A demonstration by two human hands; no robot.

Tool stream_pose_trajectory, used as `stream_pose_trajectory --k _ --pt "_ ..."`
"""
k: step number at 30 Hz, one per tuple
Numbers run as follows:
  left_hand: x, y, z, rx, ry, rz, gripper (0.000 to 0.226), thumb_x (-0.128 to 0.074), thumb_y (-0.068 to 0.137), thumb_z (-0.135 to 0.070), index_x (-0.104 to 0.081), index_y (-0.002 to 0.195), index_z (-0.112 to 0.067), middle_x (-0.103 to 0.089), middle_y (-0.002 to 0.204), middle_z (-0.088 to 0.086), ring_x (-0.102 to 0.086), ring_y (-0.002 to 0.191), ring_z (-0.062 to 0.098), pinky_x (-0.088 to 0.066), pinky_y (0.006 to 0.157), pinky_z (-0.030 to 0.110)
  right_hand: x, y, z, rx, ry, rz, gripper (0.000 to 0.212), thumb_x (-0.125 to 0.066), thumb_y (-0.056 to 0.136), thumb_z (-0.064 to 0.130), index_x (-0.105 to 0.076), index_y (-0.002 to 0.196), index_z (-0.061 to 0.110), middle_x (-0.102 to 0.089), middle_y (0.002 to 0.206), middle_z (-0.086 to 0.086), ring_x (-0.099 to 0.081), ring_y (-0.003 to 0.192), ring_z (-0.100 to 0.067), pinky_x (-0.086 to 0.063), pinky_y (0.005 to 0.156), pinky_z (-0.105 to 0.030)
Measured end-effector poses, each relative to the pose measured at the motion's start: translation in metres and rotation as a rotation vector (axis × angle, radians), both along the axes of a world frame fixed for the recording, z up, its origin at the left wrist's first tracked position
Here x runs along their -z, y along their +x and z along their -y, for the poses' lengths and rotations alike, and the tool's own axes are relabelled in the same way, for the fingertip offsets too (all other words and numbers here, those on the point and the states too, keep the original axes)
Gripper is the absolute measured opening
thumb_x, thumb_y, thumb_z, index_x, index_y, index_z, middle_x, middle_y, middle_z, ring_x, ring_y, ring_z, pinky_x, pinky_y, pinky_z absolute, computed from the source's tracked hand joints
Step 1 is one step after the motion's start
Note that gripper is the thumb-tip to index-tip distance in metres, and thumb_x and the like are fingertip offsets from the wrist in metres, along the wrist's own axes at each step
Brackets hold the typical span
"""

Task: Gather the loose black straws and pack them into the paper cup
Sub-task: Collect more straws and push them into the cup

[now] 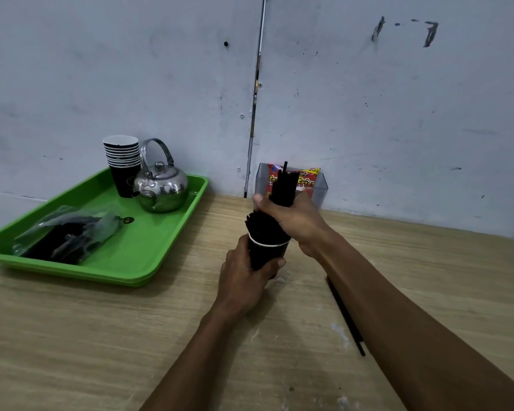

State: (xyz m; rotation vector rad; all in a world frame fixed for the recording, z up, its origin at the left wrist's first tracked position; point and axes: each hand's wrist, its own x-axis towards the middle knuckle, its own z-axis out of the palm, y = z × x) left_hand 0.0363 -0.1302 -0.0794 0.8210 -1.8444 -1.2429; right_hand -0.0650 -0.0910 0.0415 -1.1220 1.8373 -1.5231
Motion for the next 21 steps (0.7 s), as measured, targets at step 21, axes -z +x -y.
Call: stream_pose_trajectory --k 21 --pt "-0.008 0.004 -0.005 0.002 0.007 0.010 0.067 -0.071 0.065 -0.062 -0.049 0.123 -0.038 -0.067 0.117 -0.011 -0.064 0.109 0.014 -0.054 0.091 0.048 -0.015 -0.014 -0.010 -0.109 0.051 0.136 0.081 -0.028 0.087 0.077 -0.075 0.089 0.011 -0.073 0.097 -0.013 -0.066 0.090 -0.021 -0.045 0.094 -0.039"
